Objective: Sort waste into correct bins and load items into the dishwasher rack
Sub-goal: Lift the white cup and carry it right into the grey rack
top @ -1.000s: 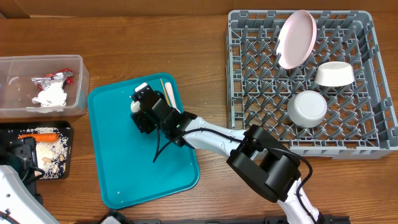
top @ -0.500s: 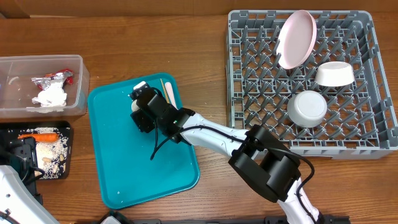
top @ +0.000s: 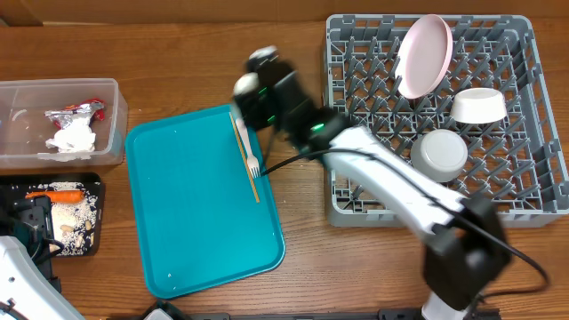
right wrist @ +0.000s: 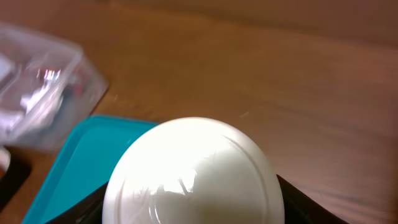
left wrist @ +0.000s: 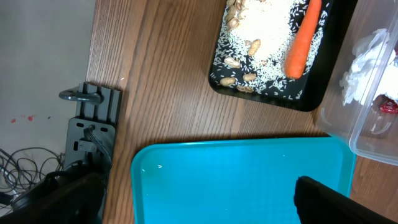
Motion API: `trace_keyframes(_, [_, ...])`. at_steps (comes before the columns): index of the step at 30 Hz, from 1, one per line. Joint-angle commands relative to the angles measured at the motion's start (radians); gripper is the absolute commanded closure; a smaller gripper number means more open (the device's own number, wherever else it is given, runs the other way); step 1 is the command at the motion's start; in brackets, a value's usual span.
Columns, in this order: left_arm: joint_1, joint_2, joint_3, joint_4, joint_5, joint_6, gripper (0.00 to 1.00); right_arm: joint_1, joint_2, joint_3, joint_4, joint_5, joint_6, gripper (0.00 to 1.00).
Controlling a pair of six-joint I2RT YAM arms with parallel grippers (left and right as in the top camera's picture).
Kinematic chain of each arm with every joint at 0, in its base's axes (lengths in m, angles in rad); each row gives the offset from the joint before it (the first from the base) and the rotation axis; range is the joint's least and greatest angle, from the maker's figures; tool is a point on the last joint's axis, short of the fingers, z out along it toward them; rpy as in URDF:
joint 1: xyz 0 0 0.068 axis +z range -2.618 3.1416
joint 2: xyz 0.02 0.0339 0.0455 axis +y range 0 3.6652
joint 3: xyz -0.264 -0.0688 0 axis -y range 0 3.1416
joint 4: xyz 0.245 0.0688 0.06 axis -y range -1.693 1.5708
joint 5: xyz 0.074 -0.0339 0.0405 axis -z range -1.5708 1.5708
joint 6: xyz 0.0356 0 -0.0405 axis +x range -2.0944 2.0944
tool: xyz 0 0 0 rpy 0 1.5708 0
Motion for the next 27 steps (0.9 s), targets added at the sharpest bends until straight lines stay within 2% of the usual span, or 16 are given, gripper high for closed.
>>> trace_keyframes(1, [0.005, -0.001, 0.014, 0.001, 0.001, -0.017, 0.00, -0.096, -0.097, 0.028, -0.037, 0.033, 0.005, 0.48])
trace_keyframes(9, [0.005, -0.001, 0.014, 0.001, 0.001, -0.017, 0.00, -0.414, -0.220, 0.028, -0.183, 0.139, 0.004, 0.48])
trace_keyframes(18, [0.005, -0.001, 0.014, 0.001, 0.001, -0.017, 0.00, -0.812, -0.232, 0.027, -0.289, 0.145, 0.012, 0.47])
trace_keyframes(27, [0.005, -0.001, 0.014, 0.001, 0.001, -0.017, 0.00, -1.033, -0.210, 0.025, -0.333, 0.137, 0.047, 0.46])
